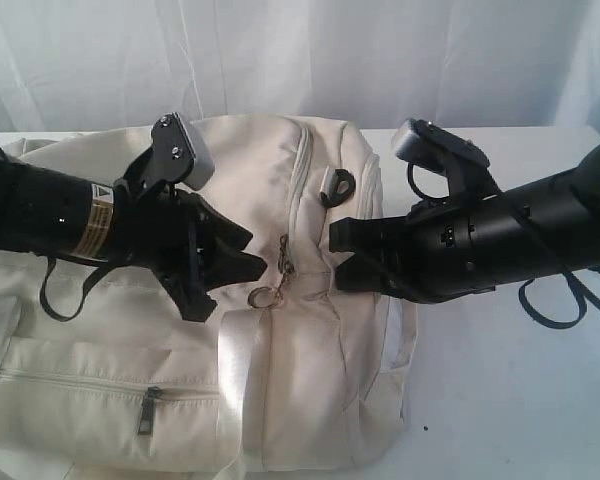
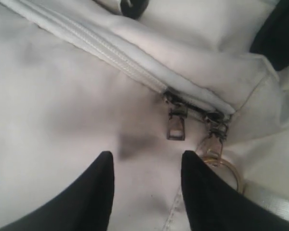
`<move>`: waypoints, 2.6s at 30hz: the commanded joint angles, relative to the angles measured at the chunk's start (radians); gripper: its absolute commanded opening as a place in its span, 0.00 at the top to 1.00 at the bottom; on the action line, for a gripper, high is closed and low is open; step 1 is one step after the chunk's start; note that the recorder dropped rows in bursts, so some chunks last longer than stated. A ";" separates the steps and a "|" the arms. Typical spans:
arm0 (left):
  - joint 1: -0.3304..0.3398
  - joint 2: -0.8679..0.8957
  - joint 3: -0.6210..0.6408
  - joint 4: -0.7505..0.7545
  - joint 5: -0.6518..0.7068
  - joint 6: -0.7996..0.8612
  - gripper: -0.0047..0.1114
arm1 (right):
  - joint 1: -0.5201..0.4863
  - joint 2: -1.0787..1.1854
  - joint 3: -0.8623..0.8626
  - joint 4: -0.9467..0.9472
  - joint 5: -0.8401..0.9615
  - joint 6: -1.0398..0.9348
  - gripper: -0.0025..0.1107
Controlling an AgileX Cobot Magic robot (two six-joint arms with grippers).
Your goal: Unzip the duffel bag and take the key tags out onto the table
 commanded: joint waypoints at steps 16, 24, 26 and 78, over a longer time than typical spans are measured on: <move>-0.070 0.000 0.004 -0.074 0.087 0.081 0.55 | -0.008 -0.007 -0.003 0.009 -0.039 -0.012 0.98; -0.070 0.000 0.004 -0.080 0.085 0.090 0.55 | -0.008 -0.007 -0.003 0.009 -0.042 -0.012 0.98; -0.070 0.000 0.004 -0.082 0.085 0.090 0.55 | -0.008 -0.007 -0.003 0.009 -0.042 -0.012 0.98; -0.110 0.032 0.004 -0.223 0.169 0.120 0.96 | -0.008 -0.007 -0.003 0.010 -0.049 -0.012 0.98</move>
